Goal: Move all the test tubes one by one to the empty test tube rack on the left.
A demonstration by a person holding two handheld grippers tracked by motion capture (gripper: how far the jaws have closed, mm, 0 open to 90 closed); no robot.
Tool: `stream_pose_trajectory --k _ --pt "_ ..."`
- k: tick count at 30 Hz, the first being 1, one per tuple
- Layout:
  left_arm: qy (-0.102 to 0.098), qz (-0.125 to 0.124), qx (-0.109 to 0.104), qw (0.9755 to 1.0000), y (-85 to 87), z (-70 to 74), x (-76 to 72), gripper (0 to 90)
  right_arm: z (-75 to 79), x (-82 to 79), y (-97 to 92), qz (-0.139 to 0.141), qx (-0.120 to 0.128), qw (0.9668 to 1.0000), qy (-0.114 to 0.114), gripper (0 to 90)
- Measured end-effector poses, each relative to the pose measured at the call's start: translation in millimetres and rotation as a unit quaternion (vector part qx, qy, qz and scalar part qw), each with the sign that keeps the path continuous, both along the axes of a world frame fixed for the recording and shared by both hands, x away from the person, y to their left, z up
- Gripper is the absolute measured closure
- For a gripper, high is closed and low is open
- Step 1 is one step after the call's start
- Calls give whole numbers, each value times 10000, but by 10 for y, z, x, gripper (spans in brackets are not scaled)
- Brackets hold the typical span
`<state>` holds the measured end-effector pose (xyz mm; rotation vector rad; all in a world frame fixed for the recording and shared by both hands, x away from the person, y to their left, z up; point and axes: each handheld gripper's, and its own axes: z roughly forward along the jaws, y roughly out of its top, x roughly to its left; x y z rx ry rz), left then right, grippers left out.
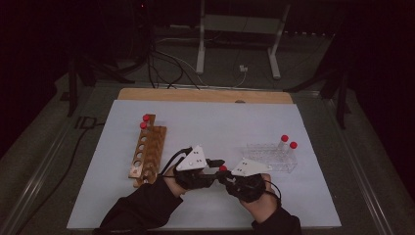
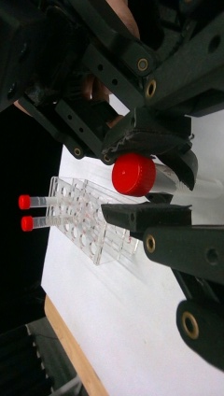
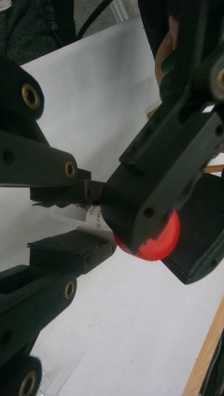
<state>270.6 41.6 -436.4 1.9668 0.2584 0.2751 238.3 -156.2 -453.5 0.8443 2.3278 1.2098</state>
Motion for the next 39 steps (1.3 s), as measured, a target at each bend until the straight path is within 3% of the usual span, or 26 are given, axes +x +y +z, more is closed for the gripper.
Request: stream_pose_trajectory --k 13,15,26,36,39 --pt "-65 14 59 10000 15 29 -3 720 2 12 -14 65 120 9999 33 731" --pt "-84 60 65 9999 34 41 3 720 5 7 -12 73 118 9999 25 661" --pt "-233 350 -4 9991 227 203 35 721 74 -3 -97 -44 366 9992 -161 488" --pt "-376 769 -122 9963 518 382 89 721 154 -22 -141 -188 510 9981 -305 149" --pt "-420 934 -180 9946 626 428 111 721 161 -25 -143 -204 527 9978 -336 90"
